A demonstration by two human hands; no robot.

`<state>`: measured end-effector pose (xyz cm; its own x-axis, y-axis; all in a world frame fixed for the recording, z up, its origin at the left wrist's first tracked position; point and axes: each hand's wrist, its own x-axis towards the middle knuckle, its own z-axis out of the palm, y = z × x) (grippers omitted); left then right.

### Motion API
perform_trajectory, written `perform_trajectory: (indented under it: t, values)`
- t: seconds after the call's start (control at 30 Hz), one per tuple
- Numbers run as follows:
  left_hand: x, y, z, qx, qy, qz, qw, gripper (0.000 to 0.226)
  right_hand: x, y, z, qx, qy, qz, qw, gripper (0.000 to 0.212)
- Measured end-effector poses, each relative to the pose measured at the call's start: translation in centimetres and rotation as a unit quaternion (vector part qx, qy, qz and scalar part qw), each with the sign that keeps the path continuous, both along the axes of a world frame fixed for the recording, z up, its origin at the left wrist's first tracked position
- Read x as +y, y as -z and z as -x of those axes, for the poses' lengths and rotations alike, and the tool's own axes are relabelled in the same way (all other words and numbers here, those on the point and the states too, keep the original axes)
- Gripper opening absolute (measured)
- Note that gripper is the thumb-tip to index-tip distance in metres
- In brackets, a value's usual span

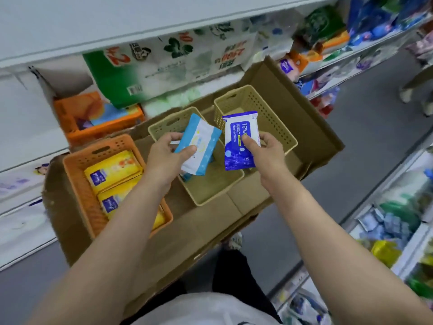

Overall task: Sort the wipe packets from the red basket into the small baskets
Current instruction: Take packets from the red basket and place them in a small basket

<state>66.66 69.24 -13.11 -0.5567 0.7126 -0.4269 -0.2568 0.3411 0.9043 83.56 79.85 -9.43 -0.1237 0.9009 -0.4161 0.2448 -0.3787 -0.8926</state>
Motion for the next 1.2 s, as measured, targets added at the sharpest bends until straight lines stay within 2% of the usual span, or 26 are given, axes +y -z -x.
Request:
perform_trajectory:
  t: [0.2, 0.3, 0.43, 0.47, 0.57, 0.73, 0.87, 1.03, 1.1, 1.13, 1.2]
  values:
    - [7.5, 1.5, -1.9, 0.020, -0.092, 0.030, 0.995, 0.023, 11.6, 3.4, -0.6, -0.026, -0.119, 0.020, 0.992, 0.025]
    - [12.0, 1.9, -4.1, 0.012, -0.157, 0.042, 0.987, 0.028, 18.2, 5.2, -1.6, -0.065, -0.185, 0.031, 0.980, 0.026]
    - [16.7, 2.8, -6.7, -0.013, -0.222, 0.073, 0.972, 0.027, 25.3, 7.8, -2.3, -0.135, -0.288, -0.011, 0.948, 0.007]
    - [17.5, 3.0, -7.0, -0.016, -0.236, 0.078, 0.968, 0.026, 26.5, 8.5, -2.2, -0.155, -0.317, -0.021, 0.935, 0.008]
    - [18.9, 4.1, -7.5, -0.015, -0.281, 0.090, 0.955, 0.022, 29.3, 10.3, -1.0, -0.229, -0.406, -0.049, 0.884, 0.029]
    - [18.7, 5.0, -7.4, -0.014, -0.329, 0.129, 0.935, 0.019, 31.1, 13.2, 2.9, -0.301, -0.546, -0.133, 0.771, 0.028]
    - [18.4, 5.2, -7.3, -0.038, -0.360, 0.132, 0.923, 0.018, 31.2, 15.2, 5.5, -0.366, -0.612, -0.182, 0.677, 0.028]
    - [17.5, 5.4, -6.9, -0.042, -0.355, 0.147, 0.922, 0.021, 31.3, 17.0, 7.3, -0.409, -0.600, -0.240, 0.644, 0.025]
    - [16.9, 5.5, -6.6, -0.044, -0.346, 0.156, 0.924, 0.024, 31.0, 18.0, 7.4, -0.430, -0.593, -0.290, 0.616, 0.026]
    - [16.6, 5.5, -6.5, -0.048, -0.341, 0.158, 0.925, 0.026, 30.7, 18.4, 7.3, -0.439, -0.586, -0.316, 0.603, 0.027]
    - [16.2, 5.6, -6.4, -0.061, -0.337, 0.159, 0.926, 0.028, 30.0, 19.1, 6.7, -0.445, -0.561, -0.353, 0.602, 0.037]
